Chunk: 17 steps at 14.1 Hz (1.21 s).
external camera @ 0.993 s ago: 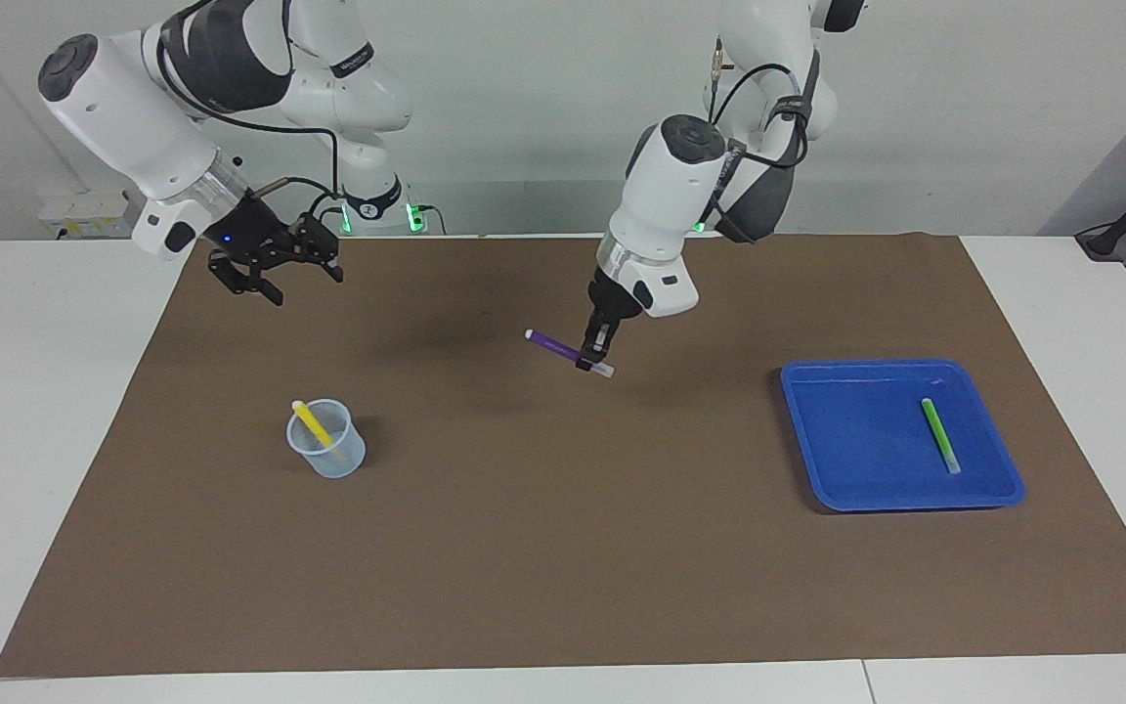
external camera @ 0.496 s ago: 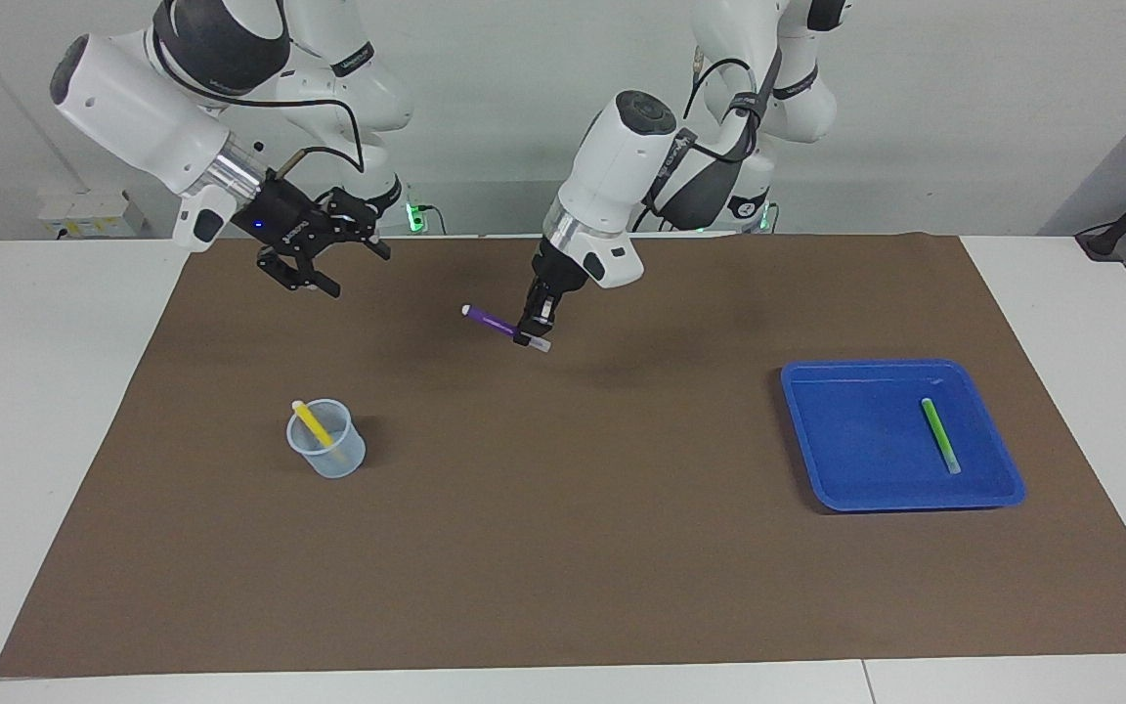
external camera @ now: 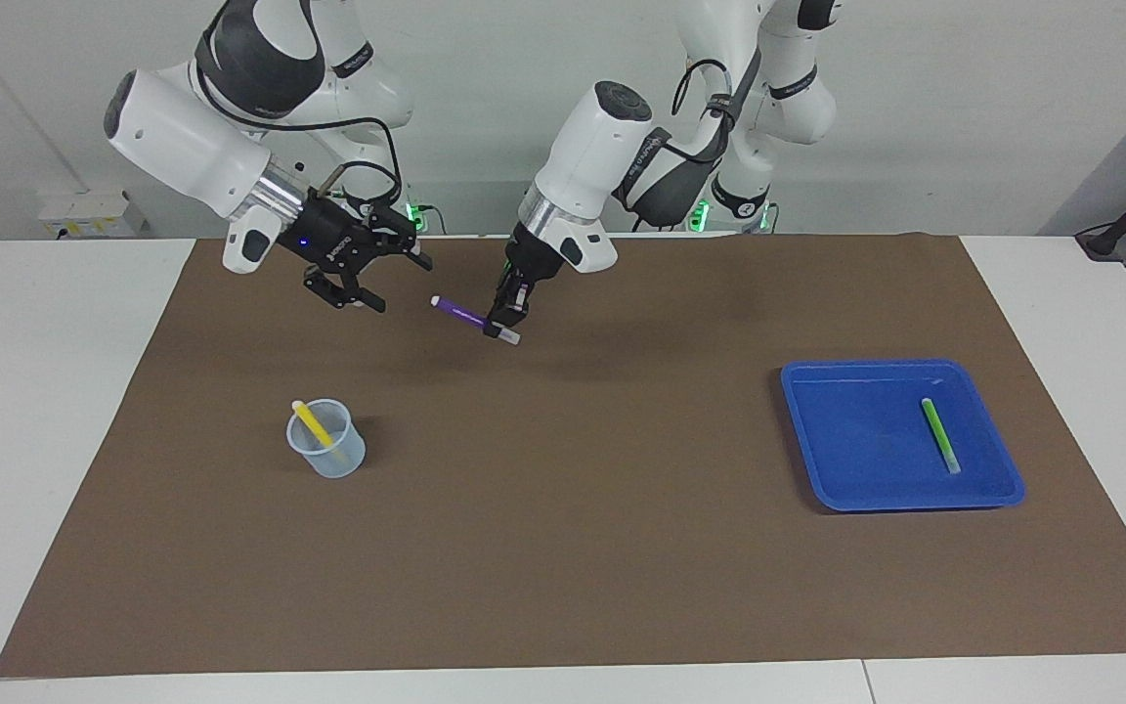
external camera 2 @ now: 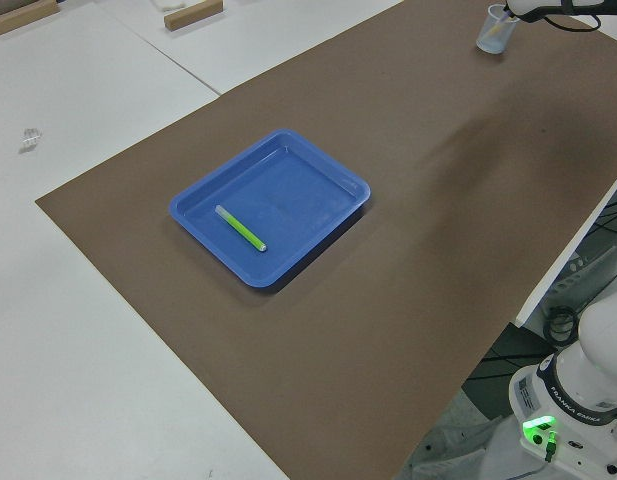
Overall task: Transfer and insert pens with both arms
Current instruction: 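Lift the purple pen with the left gripper toward the right gripper, then grasp the purple pen with the right gripper while the left gripper releases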
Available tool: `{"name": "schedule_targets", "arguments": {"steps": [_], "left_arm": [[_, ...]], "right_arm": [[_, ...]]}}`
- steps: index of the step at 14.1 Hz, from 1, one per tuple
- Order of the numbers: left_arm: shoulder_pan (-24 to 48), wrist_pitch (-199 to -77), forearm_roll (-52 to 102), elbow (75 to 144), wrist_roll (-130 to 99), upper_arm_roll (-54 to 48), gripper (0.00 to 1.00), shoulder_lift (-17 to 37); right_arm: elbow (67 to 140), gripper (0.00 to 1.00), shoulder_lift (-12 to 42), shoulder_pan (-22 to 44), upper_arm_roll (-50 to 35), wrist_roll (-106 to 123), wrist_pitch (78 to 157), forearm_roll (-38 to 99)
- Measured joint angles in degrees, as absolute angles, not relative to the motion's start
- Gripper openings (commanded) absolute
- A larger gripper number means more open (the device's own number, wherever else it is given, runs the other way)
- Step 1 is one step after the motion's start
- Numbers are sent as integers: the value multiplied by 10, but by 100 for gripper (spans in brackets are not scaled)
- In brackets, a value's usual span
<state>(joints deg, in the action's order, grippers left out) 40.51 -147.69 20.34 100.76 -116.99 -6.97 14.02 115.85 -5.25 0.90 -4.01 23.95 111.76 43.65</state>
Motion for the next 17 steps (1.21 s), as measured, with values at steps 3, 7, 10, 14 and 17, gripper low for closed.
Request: {"name": "schedule_targets", "arguments": {"steps": [3,7,10,14,17], "left_arm": [[407,-1503,205,1009,-1174,-70,0,142],[409,-1520,206,1009,-1179,-70,0,143],[411,-1520,206,1009,-1180,-70,0,143],[411,-1521,206,1012,-1180,-70,0,143],[411,-1521,206,1015,-1180,-70,0,143]], "right_arm": [[1159,83,-50,9,-40,243,1129,437],[1159,60,-50,9,-40,243,1129,437],[1159,60,-50,10,-40,243,1129,437],[1159,60,-50,11,-40,243,1130,438],[1159,55,-49,11,-40,241,1132,438]]}}
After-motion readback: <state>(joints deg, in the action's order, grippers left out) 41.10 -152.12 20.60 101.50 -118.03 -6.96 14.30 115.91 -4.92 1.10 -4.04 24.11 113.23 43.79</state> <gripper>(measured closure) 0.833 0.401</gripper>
